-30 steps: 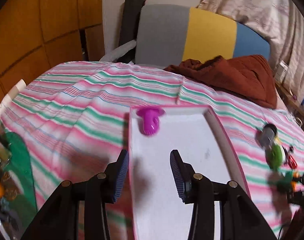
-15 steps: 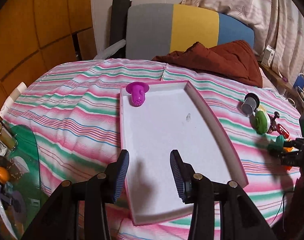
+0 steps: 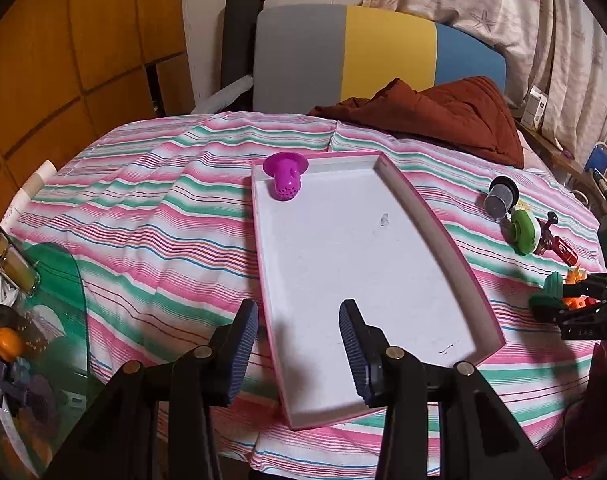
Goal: Organize rigid objects
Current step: 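Carry the green comb piece into the tray and open the right tool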
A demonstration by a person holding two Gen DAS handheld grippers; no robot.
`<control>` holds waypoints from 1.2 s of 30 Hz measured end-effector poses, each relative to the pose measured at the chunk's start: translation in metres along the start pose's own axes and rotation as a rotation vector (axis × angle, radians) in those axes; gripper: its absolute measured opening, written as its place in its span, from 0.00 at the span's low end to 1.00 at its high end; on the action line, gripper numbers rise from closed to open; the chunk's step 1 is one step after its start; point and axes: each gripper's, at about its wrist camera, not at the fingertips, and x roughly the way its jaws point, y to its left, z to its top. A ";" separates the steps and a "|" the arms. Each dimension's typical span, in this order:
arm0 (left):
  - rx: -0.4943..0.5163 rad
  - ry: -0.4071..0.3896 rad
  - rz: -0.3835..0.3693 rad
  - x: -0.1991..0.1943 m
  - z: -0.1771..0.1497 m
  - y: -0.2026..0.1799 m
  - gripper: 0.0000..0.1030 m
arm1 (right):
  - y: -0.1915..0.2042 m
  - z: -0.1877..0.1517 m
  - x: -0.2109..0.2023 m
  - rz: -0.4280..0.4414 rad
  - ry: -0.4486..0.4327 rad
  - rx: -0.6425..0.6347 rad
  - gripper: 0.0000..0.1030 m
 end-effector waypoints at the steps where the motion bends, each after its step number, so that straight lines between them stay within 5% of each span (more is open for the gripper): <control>1: -0.006 0.000 -0.005 -0.001 -0.001 0.002 0.42 | 0.005 0.001 -0.001 0.003 0.001 -0.007 0.61; 26: -0.015 -0.059 0.003 -0.009 -0.012 0.017 0.42 | 0.020 0.005 0.000 0.011 -0.080 0.206 0.61; 36: -0.038 -0.041 0.017 -0.002 -0.014 0.025 0.42 | 0.064 0.054 -0.042 0.081 -0.205 0.156 0.61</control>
